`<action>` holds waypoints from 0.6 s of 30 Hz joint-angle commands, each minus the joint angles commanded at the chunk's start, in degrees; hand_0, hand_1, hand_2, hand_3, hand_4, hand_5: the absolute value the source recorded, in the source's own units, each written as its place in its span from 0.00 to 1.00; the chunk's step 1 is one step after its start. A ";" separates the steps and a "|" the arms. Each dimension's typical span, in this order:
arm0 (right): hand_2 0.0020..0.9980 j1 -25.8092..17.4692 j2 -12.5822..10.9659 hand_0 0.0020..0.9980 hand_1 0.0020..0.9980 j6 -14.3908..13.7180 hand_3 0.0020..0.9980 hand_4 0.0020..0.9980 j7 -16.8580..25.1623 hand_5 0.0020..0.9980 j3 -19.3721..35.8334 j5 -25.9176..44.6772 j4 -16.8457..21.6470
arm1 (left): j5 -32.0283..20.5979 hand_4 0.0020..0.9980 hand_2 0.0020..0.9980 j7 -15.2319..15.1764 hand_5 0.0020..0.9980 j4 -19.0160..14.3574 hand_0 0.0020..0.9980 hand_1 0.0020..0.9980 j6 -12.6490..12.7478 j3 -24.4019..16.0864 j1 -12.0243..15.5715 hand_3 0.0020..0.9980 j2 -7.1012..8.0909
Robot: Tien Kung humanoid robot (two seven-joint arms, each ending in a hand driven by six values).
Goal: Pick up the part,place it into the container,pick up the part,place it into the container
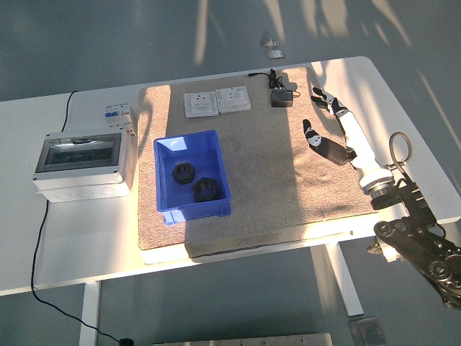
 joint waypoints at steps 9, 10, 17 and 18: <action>0.59 -10.41 0.34 0.71 0.41 0.86 0.64 0.57 7.86 0.33 9.59 13.21 1.16 | 0.87 0.77 0.64 0.30 0.83 0.00 0.68 0.66 -0.21 -0.54 0.27 0.76 -0.27; 0.59 -10.73 0.51 0.71 0.41 0.85 0.64 0.57 8.35 0.33 10.10 14.67 1.07 | 0.93 0.77 0.64 0.32 0.83 0.00 0.68 0.66 -0.22 -0.58 0.28 0.76 -0.29; 0.44 -11.01 1.14 0.67 0.32 -0.01 0.53 0.62 8.54 0.31 11.41 19.06 0.49 | 0.78 0.77 0.64 0.30 0.83 0.00 0.68 0.66 -0.27 -0.38 0.28 0.76 -0.37; 0.44 -10.98 1.23 0.67 0.32 -0.16 0.53 0.62 8.66 0.31 11.43 19.60 0.40 | 0.74 0.77 0.64 0.29 0.83 0.00 0.68 0.66 -0.27 -0.35 0.27 0.76 -0.37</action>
